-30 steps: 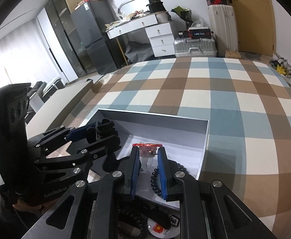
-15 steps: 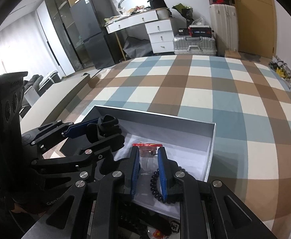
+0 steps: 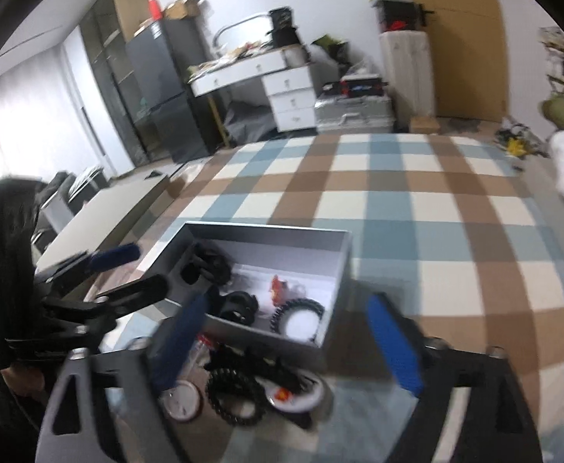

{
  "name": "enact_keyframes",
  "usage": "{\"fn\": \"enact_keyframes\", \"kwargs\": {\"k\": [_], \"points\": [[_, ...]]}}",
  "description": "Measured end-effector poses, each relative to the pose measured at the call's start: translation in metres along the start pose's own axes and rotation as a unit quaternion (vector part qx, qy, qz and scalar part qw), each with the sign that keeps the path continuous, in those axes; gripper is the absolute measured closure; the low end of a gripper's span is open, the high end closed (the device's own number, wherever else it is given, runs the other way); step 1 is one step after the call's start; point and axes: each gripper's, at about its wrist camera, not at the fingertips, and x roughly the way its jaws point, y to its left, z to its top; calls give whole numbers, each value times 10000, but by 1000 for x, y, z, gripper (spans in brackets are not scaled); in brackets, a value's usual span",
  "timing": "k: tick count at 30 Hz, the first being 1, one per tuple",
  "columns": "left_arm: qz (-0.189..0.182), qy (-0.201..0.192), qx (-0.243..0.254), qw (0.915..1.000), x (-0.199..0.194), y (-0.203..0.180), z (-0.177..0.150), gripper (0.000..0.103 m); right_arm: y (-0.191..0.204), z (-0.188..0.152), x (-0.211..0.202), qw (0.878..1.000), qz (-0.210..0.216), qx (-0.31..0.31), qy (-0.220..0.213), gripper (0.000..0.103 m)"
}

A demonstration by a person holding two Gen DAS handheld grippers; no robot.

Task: Organize jewelry
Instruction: 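Lift both open tools out of the box, then lower the right tool onto the black coiled hair tie and close it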

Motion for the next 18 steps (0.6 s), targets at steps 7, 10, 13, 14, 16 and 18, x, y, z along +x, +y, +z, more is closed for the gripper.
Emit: {"fn": "enact_keyframes", "kwargs": {"k": [7, 10, 13, 14, 16, 18], "points": [[-54, -61, -84, 9999, -14, 4, -21, 1, 4, -17, -13, 9994, -282, -103, 200, 0], [-80, 93, -67, 9999, -7, 4, -24, 1, 0, -25, -8, 9994, -215, -40, 253, 0], [-25, 145, 14, 9999, -1, 1, -28, 1, -6, -31, 4, 9983, -285, 124, 501, 0], [-20, 190, 38, 9998, -2, 0, -30, 1, -7, -32, 6, 9982, -257, 108, 528, 0], [-5, 266, 55, 9996, 0, 0, -33, 1, -5, -34, 7, 9984, -241, 48, 515, 0], [-34, 332, 58, 9994, 1, 0, -36, 1, -3, -37, 9, 9981, -244, -19, 565, 0]]}}
